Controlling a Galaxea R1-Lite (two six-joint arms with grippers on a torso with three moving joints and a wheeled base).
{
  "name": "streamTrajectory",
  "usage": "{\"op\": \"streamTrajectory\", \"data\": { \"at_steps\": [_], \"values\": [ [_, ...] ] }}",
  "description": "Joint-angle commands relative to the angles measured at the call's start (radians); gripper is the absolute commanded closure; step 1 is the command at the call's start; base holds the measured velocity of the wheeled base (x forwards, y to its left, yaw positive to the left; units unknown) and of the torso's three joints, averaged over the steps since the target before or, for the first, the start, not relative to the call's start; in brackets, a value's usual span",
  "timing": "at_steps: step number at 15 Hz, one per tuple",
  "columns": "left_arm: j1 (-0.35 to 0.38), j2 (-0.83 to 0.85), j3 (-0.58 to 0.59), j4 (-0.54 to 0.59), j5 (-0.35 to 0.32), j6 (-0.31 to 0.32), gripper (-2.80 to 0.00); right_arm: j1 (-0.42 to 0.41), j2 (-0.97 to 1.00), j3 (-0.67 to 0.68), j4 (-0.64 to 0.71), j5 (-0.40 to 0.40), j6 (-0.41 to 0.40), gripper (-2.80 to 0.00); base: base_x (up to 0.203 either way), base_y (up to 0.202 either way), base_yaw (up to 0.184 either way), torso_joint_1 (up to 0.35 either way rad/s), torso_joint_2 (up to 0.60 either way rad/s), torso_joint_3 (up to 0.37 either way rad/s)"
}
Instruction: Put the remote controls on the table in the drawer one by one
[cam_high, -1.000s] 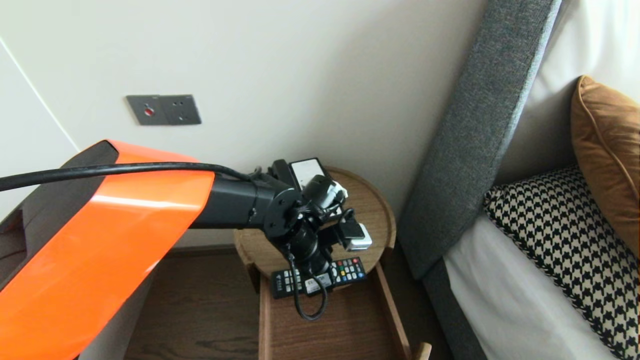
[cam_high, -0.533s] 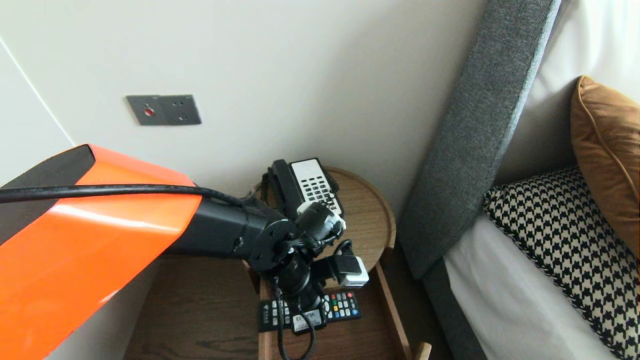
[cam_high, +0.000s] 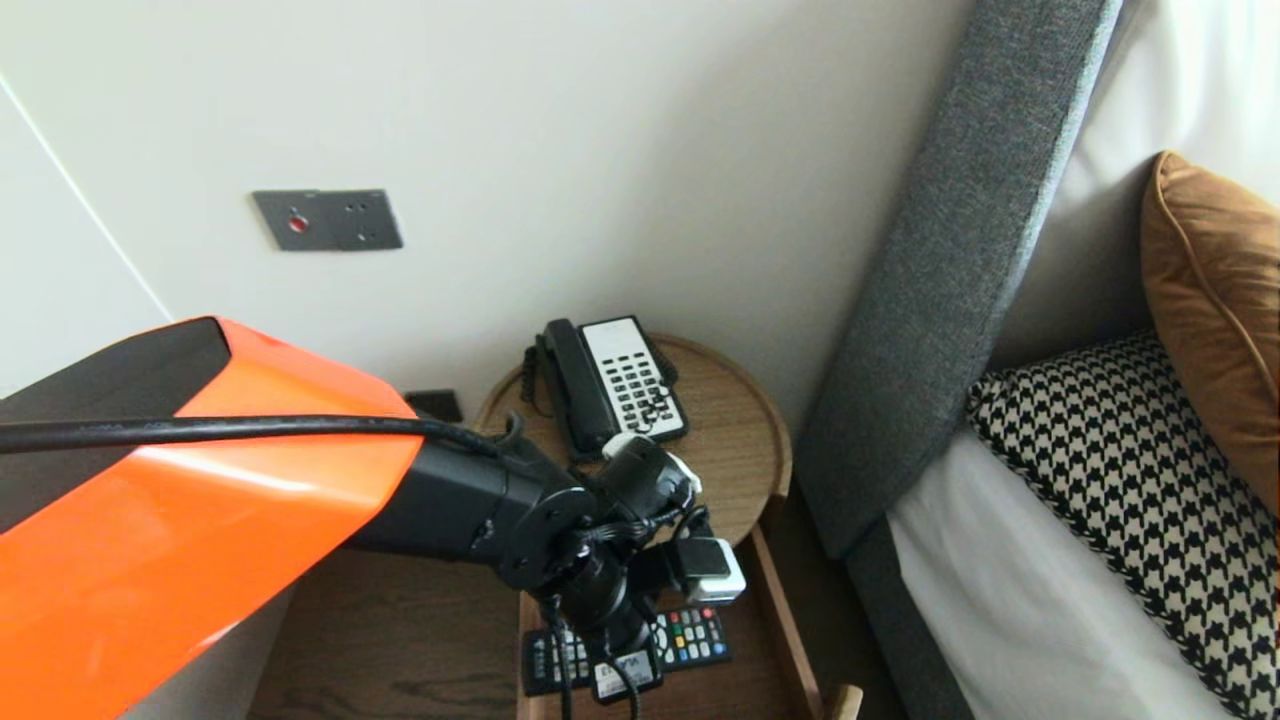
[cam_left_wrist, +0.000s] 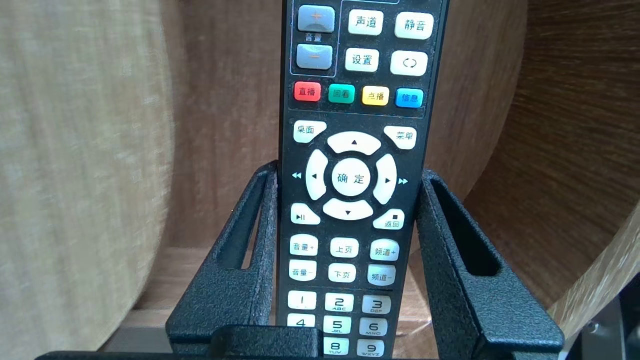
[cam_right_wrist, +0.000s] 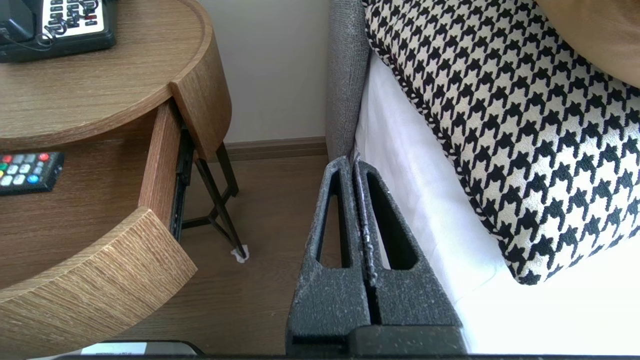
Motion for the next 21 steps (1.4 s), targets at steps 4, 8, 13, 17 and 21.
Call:
{"op": "streamTrajectory", "data": {
  "at_steps": [4, 8, 13, 17, 21],
  "values": [
    [-0.016, 0.067, -0.003, -0.048, -0.013, -0.028, 0.0, 0.0, 0.0, 0.0, 0.0, 0.0, 0.0, 0.0, 0.0, 0.0, 0.0, 0.0, 0.0, 0.0],
    [-0.018, 0.109, -0.001, -0.11, -0.019, -0.042, 0.0, 0.0, 0.0, 0.0, 0.0, 0.0, 0.0, 0.0, 0.0, 0.0, 0.0, 0.0, 0.0, 0.0],
    [-0.021, 0.155, 0.001, -0.144, -0.019, -0.041, 0.0, 0.0, 0.0, 0.0, 0.0, 0.0, 0.0, 0.0, 0.0, 0.0, 0.0, 0.0, 0.0, 0.0],
    [-0.024, 0.188, 0.022, -0.196, -0.019, -0.042, 0.0, 0.0, 0.0, 0.0, 0.0, 0.0, 0.0, 0.0, 0.0, 0.0, 0.0, 0.0, 0.0, 0.0],
    [-0.026, 0.216, 0.03, -0.223, -0.019, -0.042, 0.0, 0.0, 0.0, 0.0, 0.0, 0.0, 0.0, 0.0, 0.0, 0.0, 0.0, 0.0, 0.0, 0.0]
  ]
}}
